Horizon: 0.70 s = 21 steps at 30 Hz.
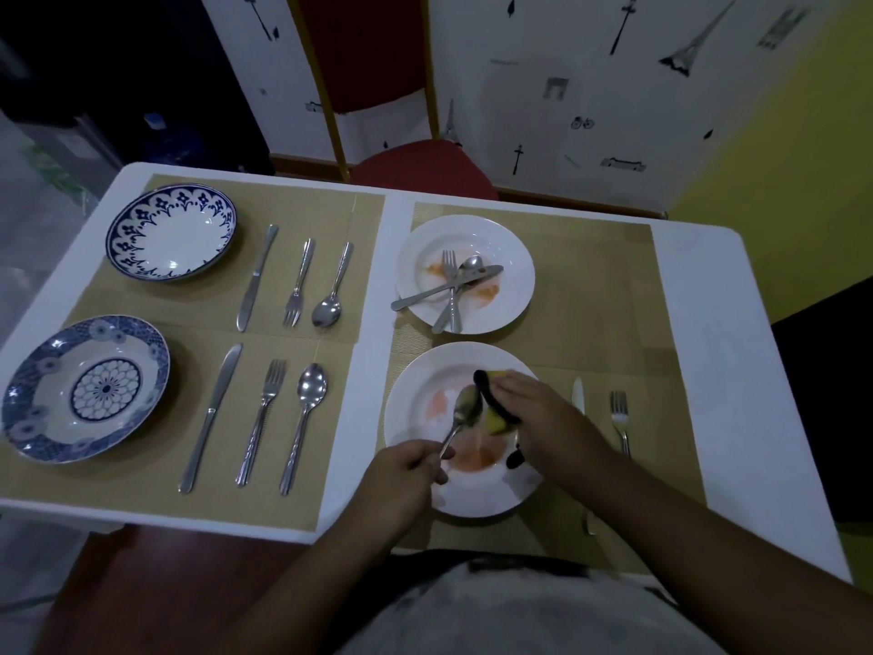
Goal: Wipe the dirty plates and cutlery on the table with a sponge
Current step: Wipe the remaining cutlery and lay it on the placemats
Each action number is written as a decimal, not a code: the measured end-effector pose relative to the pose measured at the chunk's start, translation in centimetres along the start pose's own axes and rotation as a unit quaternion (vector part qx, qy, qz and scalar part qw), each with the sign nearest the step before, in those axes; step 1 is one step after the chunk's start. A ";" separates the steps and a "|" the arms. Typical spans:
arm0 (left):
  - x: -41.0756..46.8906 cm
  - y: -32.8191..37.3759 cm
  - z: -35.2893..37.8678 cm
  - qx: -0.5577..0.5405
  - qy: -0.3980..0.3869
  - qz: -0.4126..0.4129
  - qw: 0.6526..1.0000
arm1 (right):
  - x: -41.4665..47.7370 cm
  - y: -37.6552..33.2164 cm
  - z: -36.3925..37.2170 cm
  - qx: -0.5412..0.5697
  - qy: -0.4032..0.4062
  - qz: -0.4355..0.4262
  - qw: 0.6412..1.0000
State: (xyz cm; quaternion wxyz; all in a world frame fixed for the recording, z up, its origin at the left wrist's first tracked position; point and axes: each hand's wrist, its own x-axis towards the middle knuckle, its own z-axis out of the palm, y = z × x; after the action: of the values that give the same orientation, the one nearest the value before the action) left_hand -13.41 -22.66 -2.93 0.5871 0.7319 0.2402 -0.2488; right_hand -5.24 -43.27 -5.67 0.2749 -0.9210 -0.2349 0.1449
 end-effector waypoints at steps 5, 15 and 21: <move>0.2 0.8 1.2 0.018 0.008 -0.018 1.000 | -1.5 0.7 -1.3 0.099 0.052 0.005 0.994; 1.5 4.1 9.0 -0.011 -0.041 -0.050 0.998 | -7.0 4.4 -3.1 0.090 0.119 0.025 0.988; 4.6 5.1 17.3 0.134 -0.049 0.012 0.990 | -11.9 11.6 -4.4 0.106 0.147 0.116 0.977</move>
State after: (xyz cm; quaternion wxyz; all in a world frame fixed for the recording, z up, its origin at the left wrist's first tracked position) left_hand -8.01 -40.33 -5.35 0.4977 0.7939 0.1669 -0.3069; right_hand -9.53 -59.83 -7.14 0.3840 -0.9187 -0.0664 0.0636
